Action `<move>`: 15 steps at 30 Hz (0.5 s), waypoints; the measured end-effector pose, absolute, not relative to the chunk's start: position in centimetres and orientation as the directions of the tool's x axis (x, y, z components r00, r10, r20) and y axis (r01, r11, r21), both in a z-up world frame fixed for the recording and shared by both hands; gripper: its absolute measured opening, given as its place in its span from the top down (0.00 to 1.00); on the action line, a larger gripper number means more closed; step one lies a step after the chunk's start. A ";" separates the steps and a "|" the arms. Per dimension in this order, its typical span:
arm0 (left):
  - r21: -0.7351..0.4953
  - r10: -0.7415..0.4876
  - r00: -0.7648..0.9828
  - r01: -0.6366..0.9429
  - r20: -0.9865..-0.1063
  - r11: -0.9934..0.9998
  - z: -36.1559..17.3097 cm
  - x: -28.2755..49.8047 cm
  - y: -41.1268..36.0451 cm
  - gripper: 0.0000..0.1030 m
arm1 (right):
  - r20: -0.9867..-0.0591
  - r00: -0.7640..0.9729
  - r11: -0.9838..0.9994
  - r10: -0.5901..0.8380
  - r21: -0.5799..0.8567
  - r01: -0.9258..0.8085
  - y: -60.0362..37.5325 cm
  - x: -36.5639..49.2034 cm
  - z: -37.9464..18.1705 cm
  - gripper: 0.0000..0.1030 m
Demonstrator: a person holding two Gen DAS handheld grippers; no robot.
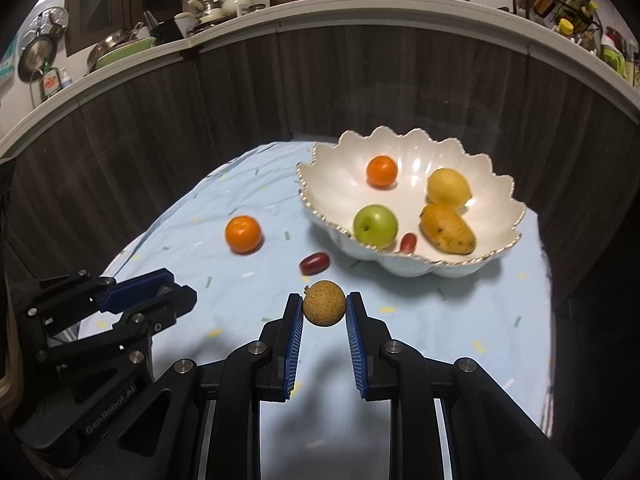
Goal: Organize fruits
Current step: 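Carry the dark blue fruit in left tool while right tool carries the brown fruit over bowl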
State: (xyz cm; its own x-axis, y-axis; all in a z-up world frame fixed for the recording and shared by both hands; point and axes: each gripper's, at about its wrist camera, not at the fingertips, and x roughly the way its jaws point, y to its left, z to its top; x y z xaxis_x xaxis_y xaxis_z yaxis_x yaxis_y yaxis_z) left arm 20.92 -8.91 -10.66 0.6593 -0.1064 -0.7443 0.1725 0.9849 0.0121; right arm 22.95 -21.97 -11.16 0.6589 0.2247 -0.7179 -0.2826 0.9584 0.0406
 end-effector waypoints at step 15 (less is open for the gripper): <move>0.018 -0.146 0.677 0.229 -0.722 0.973 -8.3 25.0 -10.2 0.80 | -0.690 0.706 0.981 0.158 0.027 -0.193 -23.8 25.5 -8.8 0.77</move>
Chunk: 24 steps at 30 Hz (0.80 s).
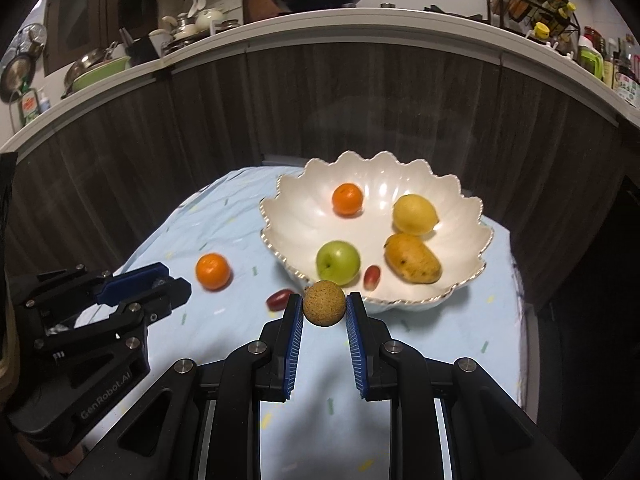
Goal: Organize fruits
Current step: 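Carry the dark blue fruit in left tool while right tool carries the brown fruit over bowl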
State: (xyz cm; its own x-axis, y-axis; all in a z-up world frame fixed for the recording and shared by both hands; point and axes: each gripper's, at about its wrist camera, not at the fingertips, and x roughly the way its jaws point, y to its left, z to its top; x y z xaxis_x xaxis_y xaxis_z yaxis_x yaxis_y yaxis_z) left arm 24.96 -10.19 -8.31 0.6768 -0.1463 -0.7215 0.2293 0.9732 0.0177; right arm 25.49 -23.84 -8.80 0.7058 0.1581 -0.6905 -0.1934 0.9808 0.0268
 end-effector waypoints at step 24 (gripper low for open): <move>0.052 -0.182 0.728 0.287 -0.661 0.957 -6.0 33.5 -11.5 0.80 | -0.699 0.713 0.998 0.056 0.027 -0.052 -26.1 30.6 -8.1 0.77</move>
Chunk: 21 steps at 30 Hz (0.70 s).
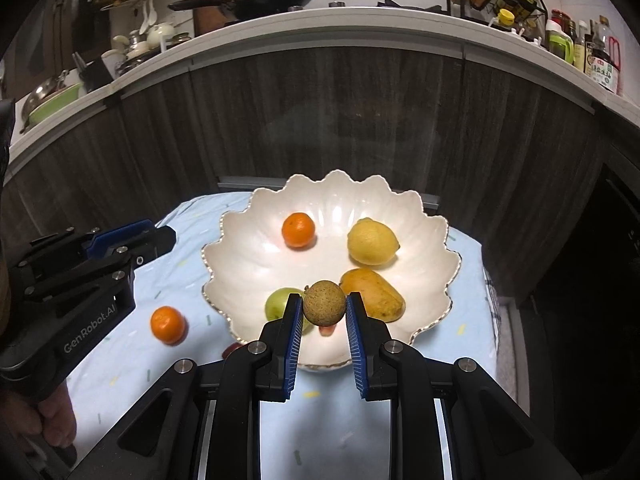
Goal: Organize fruits
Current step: 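Carry the dark blue fruit in left tool while right tool carries the brown fruit over bowl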
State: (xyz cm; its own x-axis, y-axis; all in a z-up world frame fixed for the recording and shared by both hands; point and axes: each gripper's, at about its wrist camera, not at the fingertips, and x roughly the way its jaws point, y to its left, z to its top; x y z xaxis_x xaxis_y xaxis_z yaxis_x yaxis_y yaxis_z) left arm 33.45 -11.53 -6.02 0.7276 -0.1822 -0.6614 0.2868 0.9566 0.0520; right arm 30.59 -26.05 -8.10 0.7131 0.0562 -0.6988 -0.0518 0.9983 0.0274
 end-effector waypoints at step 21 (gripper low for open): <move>-0.017 -0.252 0.609 0.364 -0.752 0.931 -10.6 38.3 -13.1 0.80 | -0.771 0.637 0.998 0.022 0.050 0.026 -27.1 33.6 -11.6 0.77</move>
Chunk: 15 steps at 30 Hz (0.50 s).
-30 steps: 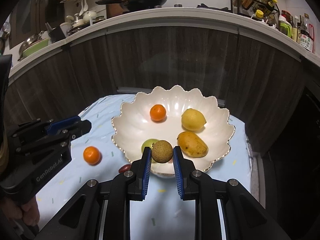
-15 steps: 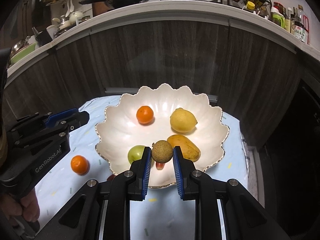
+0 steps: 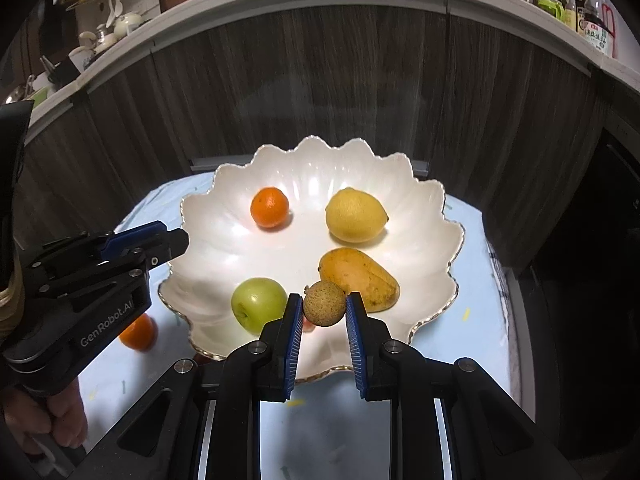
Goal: Organize fruits
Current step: 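Open both tools to drop the dark blue and brown fruits into the bowl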
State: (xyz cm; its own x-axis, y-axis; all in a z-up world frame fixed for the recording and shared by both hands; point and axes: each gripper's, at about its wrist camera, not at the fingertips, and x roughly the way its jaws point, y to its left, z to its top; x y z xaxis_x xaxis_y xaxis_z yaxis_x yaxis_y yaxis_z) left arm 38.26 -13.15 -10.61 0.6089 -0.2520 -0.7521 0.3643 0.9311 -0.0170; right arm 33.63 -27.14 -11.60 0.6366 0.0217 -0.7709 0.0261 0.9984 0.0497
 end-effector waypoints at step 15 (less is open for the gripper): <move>-0.013 -0.246 0.578 0.376 -0.778 0.927 -11.4 38.7 -13.4 0.61 | -0.784 0.620 0.999 -0.023 0.007 0.046 -27.2 33.9 -12.4 0.72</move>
